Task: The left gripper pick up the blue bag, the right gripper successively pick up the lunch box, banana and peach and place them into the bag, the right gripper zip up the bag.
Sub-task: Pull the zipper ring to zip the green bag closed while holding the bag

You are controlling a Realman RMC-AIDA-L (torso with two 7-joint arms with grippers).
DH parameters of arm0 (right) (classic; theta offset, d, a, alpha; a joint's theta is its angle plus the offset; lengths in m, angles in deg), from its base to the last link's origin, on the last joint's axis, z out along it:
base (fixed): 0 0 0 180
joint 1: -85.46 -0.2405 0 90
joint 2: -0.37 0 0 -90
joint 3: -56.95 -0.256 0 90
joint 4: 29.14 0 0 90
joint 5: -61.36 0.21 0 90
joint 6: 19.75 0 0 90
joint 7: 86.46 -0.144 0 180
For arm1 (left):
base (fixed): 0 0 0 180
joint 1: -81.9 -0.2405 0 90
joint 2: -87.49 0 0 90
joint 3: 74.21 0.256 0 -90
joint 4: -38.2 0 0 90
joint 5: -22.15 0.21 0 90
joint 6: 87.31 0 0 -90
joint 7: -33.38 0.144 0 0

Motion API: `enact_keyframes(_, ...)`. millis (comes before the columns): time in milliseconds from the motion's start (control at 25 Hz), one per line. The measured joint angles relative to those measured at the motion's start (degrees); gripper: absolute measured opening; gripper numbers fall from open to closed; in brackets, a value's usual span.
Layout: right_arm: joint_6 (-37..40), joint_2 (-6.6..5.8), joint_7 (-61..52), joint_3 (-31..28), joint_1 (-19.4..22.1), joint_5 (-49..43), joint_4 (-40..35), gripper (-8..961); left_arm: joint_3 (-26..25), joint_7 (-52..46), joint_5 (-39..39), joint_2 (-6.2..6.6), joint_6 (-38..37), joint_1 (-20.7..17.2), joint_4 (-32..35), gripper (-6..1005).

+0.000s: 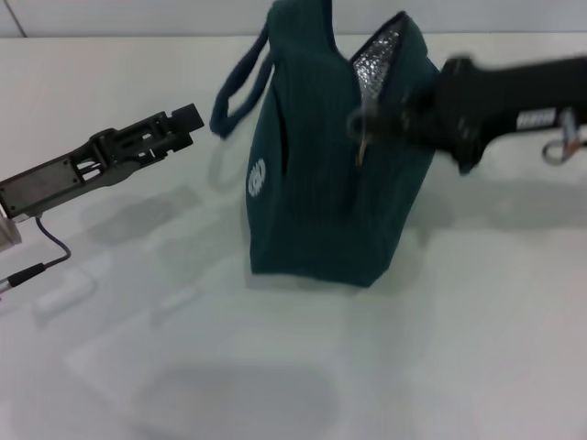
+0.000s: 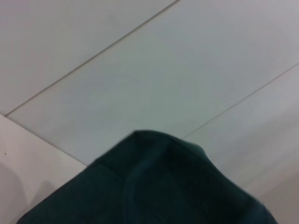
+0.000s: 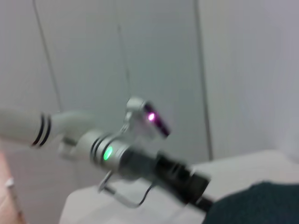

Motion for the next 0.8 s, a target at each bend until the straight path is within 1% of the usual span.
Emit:
enact_keyframes(160,0.23,-0.71,-0.97,-1.13,-1.2,-0.43,-0.14,8,0.0,0.22,0.01,-0.08,-0.01,0.14,-0.08,763)
enact_keyframes(280,-0.23,-0.97,-2.44,-1.39,-2.38,-2.31,-0.52,8,0.01,0.59,0.13,-0.17,-0.01,0.13,-0.08,762)
enact_keyframes(480,-0.65,-1.41,-4.58,-2.23,-5.3,-2.71,-0.25,7,0.4,1.92,0.37,-0.24,-0.15,0.01,-0.06,762)
enact_keyframes(600,-0.77,-1.17,-5.95,-1.98,-7.9,-3.25,-0.2,7,0.57,3.41,0.47,-0.34,-0.85,-0.11,-0.05,762)
enact_keyframes(680,-0.9,-0.63,-6.84,-0.78,-9.73,-3.75,0.16,8,0.58,4.3,0.49,-0.39,-1.32,-0.25,-0.02,761)
enact_keyframes(800,-1.97,-0.16,-7.47,1.46,-11.69,-5.67,0.6,8,0.57,4.82,0.51,-0.4,-1.47,-0.25,0.04,761)
